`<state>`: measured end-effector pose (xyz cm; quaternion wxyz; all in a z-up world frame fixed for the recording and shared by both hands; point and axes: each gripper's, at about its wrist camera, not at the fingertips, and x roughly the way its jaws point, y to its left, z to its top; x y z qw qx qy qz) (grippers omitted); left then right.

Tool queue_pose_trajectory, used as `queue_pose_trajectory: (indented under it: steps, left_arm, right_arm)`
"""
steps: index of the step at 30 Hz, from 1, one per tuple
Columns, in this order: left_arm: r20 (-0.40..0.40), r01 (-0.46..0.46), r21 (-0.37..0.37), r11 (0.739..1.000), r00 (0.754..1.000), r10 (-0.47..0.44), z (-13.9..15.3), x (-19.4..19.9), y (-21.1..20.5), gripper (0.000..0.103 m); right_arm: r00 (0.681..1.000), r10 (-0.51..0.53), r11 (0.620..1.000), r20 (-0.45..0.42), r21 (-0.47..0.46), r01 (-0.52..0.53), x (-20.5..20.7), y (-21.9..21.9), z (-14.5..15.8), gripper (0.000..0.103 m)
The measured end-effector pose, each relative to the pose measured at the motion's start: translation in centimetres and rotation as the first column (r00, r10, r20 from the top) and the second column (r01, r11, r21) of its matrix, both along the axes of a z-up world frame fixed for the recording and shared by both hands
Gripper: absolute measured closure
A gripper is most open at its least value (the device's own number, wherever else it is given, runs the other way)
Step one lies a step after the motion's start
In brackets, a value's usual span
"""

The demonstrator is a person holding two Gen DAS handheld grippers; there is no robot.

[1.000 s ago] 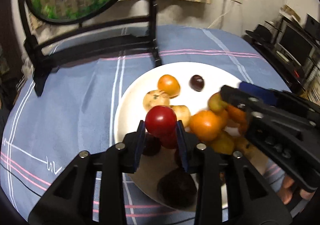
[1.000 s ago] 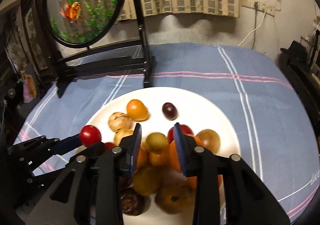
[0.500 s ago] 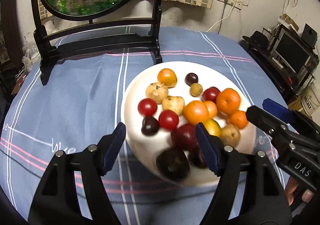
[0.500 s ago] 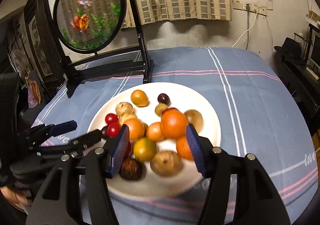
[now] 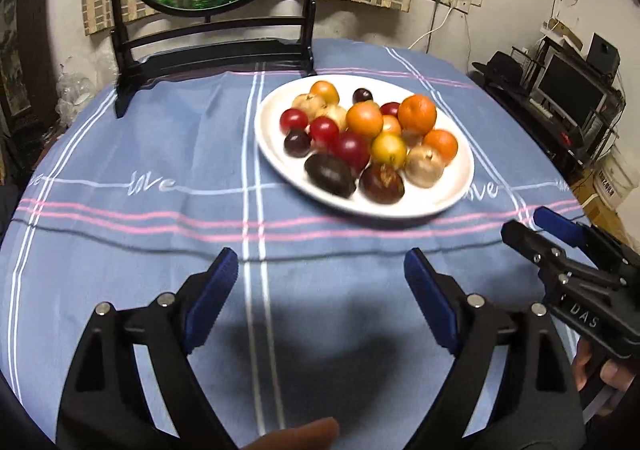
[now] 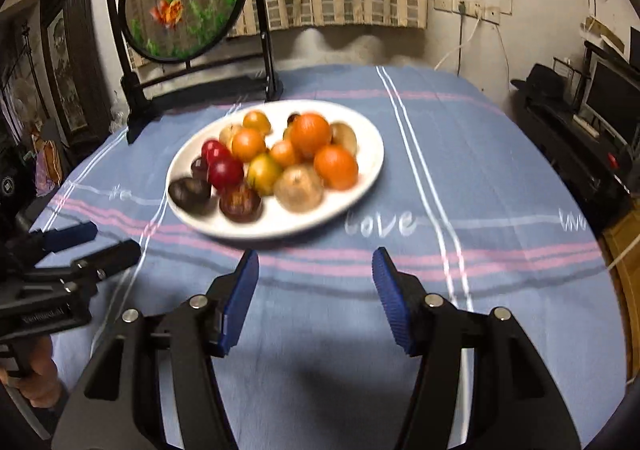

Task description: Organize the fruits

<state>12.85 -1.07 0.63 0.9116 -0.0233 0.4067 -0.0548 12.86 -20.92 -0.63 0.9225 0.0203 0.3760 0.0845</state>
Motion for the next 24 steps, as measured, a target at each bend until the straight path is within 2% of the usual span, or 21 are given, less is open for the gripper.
queue_pose_trajectory:
  steps: [6, 12, 16, 19, 24]
  left_arm:
    - [0.002, -0.003, 0.021, 1.000, 1.000, 0.003, -0.3, -2.4, 0.3, 0.016]
    - [0.028, -0.028, 0.011, 1.000, 0.999, 0.028, 0.0, -3.1, 0.7, 0.016]
    - [0.008, -0.009, 0.012, 1.000, 1.000, 0.009, -0.4, -3.0, 0.7, 0.014]
    - [-0.004, -0.014, 0.034, 0.999, 1.000, 0.014, -0.9, -3.2, 0.9, 0.013]
    - [-0.030, -0.021, 0.066, 0.998, 0.999, 0.023, -2.2, -3.4, 1.4, 0.010]
  right_arm:
    - [0.999, -0.023, 1.000, -0.026, -0.015, 0.023, -1.4, 0.3, -1.1, 0.044]
    - [0.999, -0.019, 1.000, -0.042, -0.018, 0.019, -1.5, 0.4, -1.5, 0.043]
    - [0.997, 0.005, 1.000, -0.079, -0.007, -0.006, -1.7, 0.8, -1.9, 0.043]
    - [0.994, 0.022, 0.999, -0.106, -0.022, -0.025, -2.3, 1.5, -2.3, 0.035]
    - [0.991, 0.019, 0.997, -0.136, -0.066, -0.028, -2.8, 1.9, -3.2, 0.034]
